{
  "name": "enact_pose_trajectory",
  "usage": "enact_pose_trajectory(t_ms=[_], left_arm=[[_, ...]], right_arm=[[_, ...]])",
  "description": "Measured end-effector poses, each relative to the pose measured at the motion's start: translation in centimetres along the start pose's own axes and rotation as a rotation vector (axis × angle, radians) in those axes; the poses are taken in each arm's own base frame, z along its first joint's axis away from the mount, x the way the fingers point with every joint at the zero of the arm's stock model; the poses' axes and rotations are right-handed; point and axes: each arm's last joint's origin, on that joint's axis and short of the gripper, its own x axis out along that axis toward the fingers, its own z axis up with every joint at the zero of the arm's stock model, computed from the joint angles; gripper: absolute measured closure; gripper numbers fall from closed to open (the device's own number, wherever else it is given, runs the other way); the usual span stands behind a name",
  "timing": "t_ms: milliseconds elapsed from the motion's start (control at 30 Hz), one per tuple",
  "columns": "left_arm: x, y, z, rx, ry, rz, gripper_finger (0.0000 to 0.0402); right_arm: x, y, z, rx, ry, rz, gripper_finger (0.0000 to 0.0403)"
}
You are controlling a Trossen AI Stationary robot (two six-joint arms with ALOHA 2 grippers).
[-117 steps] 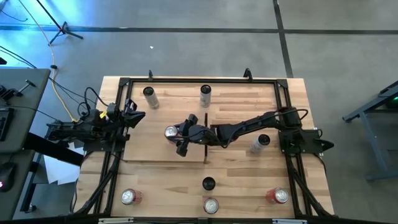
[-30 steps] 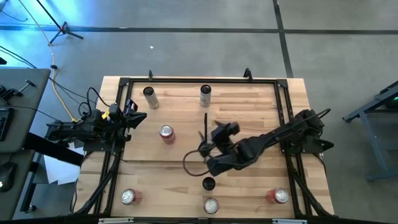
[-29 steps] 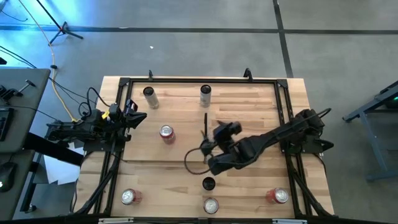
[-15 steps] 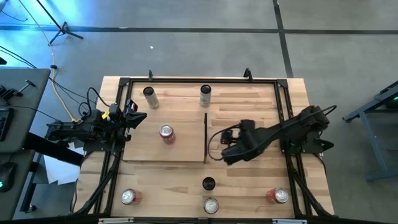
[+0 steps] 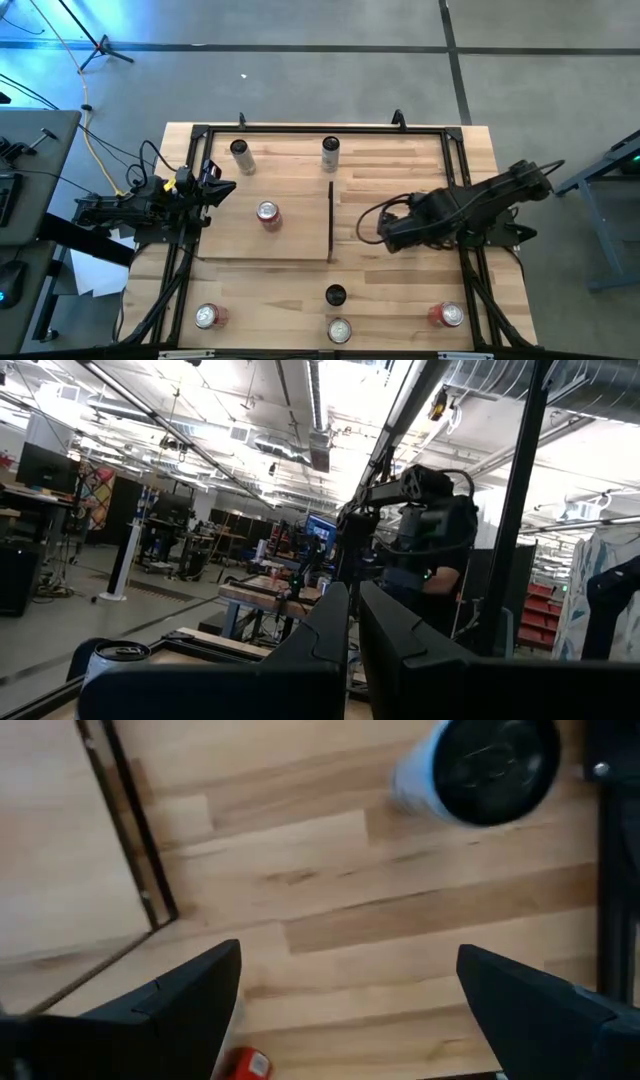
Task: Place canned beverage on shelf
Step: Put the top white blue soda can on the shelf
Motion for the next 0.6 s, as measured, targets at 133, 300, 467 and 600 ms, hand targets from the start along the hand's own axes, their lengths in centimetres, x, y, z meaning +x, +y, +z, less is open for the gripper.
enact_pose_trajectory(t_ms=[133, 300, 467, 600], left_arm=[[0.0, 0.0, 0.0, 0.0, 0.0, 0.0, 0.0394], [0.0, 0.0, 0.0, 0.0, 0.0, 0.0, 0.0394], [0.0, 0.0, 0.0, 0.0, 0.0, 0.0, 0.0394], [0.0, 0.0, 0.0, 0.0, 0.0, 0.0, 0.0394]], right_arm=[[1.3, -1.3, 1.0, 0.003, -0.049, -0.03, 0.0045], [2.6, -3.5, 3.2, 0.094, -0.046, -0.09, 0.0045], [3.6, -5.1, 4.6, 0.121, -0.013, -0.083, 0.0045], [4.1, -5.4, 5.3, 0.101, 0.0, -0.047, 0.0045]])
